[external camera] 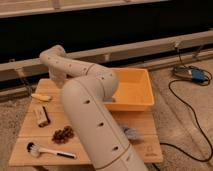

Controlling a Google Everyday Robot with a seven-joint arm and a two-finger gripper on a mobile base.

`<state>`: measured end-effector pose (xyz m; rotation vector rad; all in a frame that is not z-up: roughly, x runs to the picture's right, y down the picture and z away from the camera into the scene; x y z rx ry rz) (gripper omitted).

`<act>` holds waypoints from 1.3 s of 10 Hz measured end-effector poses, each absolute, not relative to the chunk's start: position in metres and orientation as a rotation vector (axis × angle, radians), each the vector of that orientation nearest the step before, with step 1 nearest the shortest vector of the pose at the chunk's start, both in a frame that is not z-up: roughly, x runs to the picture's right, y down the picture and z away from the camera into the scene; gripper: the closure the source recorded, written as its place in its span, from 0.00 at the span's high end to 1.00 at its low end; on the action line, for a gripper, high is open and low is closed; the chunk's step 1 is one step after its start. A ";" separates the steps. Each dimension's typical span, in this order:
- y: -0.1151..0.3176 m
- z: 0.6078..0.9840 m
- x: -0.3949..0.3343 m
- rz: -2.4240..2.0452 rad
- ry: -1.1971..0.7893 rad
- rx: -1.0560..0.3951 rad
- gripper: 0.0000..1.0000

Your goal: Place fork in table surface

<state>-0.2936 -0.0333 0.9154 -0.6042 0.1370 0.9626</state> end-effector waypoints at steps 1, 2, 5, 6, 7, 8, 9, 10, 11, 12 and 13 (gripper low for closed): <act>-0.039 0.907 -0.293 0.965 0.116 -0.599 0.00; -0.042 0.901 -0.293 0.964 0.100 -0.594 0.00; -0.053 0.880 -0.291 0.966 0.051 -0.577 0.00; -0.055 0.875 -0.290 0.968 0.042 -0.573 0.00; -0.059 0.869 -0.287 0.971 0.028 -0.564 0.00; -0.062 0.863 -0.286 0.974 0.016 -0.558 0.00; -0.065 0.860 -0.284 0.976 0.009 -0.552 0.00; -0.068 0.854 -0.282 0.979 -0.002 -0.545 0.00; -0.070 0.851 -0.279 0.980 -0.008 -0.541 0.00; -0.071 0.850 -0.278 0.977 -0.010 -0.540 0.00; -0.071 0.847 -0.277 0.966 -0.013 -0.544 0.00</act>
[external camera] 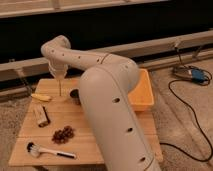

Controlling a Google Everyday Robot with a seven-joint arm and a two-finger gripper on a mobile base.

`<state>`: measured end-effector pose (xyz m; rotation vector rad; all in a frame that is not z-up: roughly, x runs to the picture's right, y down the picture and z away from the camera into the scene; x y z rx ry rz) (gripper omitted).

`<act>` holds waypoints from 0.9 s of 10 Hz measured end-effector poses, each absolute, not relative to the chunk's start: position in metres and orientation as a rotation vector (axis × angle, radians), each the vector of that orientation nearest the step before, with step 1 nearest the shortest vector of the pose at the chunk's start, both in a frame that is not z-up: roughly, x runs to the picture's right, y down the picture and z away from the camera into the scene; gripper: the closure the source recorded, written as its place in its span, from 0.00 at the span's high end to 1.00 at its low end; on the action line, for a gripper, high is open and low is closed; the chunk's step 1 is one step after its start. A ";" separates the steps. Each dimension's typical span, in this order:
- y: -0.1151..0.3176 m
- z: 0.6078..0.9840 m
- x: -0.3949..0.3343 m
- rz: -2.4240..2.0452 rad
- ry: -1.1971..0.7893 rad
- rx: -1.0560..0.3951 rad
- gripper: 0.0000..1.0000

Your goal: Place fork in table surface

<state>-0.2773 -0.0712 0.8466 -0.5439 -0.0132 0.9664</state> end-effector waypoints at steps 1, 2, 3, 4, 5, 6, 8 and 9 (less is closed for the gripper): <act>-0.070 0.842 -0.276 0.952 -0.014 -0.553 0.00; -0.069 0.838 -0.273 0.936 -0.009 -0.566 0.00; -0.066 0.834 -0.269 0.920 0.000 -0.581 0.00; -0.062 0.830 -0.259 0.887 0.035 -0.616 0.00; -0.057 0.831 -0.255 0.852 0.082 -0.645 0.00; -0.047 0.836 -0.256 0.819 0.124 -0.676 0.00; -0.025 0.852 -0.261 0.765 0.173 -0.727 0.07; -0.019 0.854 -0.265 0.747 0.187 -0.745 0.15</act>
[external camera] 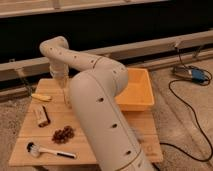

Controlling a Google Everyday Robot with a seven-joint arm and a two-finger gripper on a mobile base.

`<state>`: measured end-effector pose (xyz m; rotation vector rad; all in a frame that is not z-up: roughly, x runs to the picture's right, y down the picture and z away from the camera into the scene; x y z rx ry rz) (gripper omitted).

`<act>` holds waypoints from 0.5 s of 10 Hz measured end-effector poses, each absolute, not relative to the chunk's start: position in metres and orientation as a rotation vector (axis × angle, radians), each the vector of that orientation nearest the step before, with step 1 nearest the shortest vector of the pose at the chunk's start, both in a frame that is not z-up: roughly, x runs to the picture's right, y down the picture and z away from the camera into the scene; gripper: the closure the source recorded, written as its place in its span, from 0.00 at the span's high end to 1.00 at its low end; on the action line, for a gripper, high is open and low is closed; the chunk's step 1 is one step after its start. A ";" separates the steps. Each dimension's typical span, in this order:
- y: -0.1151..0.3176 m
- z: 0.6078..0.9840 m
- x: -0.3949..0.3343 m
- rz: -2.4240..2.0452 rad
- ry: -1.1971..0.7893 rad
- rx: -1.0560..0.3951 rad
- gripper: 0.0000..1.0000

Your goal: Place fork in table surface

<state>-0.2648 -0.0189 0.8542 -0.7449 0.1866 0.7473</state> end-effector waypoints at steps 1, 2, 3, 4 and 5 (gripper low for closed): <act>-0.009 0.858 -0.271 0.723 0.205 -0.768 0.26; 0.002 0.864 -0.276 0.702 0.222 -0.788 0.35; 0.008 0.870 -0.276 0.693 0.232 -0.801 0.47; 0.009 0.872 -0.275 0.689 0.235 -0.806 0.56; 0.009 0.870 -0.277 0.681 0.235 -0.813 0.68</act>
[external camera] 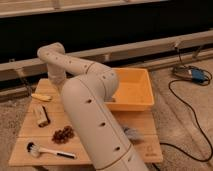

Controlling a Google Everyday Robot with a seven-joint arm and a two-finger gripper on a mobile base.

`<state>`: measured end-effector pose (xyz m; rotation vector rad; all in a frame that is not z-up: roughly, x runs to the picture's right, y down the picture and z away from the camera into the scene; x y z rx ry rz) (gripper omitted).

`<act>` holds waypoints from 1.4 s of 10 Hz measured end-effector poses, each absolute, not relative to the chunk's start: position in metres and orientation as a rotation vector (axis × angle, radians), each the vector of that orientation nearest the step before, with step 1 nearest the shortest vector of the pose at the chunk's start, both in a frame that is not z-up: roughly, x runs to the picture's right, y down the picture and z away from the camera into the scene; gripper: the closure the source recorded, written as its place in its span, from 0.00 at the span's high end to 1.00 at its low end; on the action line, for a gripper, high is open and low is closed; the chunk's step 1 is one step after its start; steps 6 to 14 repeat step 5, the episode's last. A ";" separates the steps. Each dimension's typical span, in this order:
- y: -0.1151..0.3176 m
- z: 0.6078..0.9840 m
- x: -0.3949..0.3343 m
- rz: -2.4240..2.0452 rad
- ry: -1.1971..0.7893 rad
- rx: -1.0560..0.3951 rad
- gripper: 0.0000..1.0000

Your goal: Place fork in table surface

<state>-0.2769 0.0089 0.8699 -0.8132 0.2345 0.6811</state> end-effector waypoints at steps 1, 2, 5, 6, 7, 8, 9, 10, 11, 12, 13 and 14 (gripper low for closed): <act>0.008 0.868 -0.279 0.677 0.232 -0.817 0.75; 0.008 0.866 -0.280 0.674 0.229 -0.817 0.80; 0.007 0.867 -0.279 0.679 0.227 -0.815 0.80; 0.007 0.867 -0.279 0.679 0.227 -0.815 0.80; 0.007 0.867 -0.279 0.679 0.227 -0.815 0.80; 0.007 0.867 -0.279 0.679 0.227 -0.815 0.80; 0.007 0.867 -0.279 0.679 0.227 -0.815 0.80; 0.007 0.867 -0.279 0.679 0.227 -0.815 0.80; 0.007 0.867 -0.279 0.679 0.227 -0.815 0.80; 0.007 0.867 -0.279 0.679 0.227 -0.815 0.80; 0.007 0.867 -0.279 0.679 0.227 -0.815 0.80; 0.007 0.867 -0.279 0.679 0.227 -0.815 0.80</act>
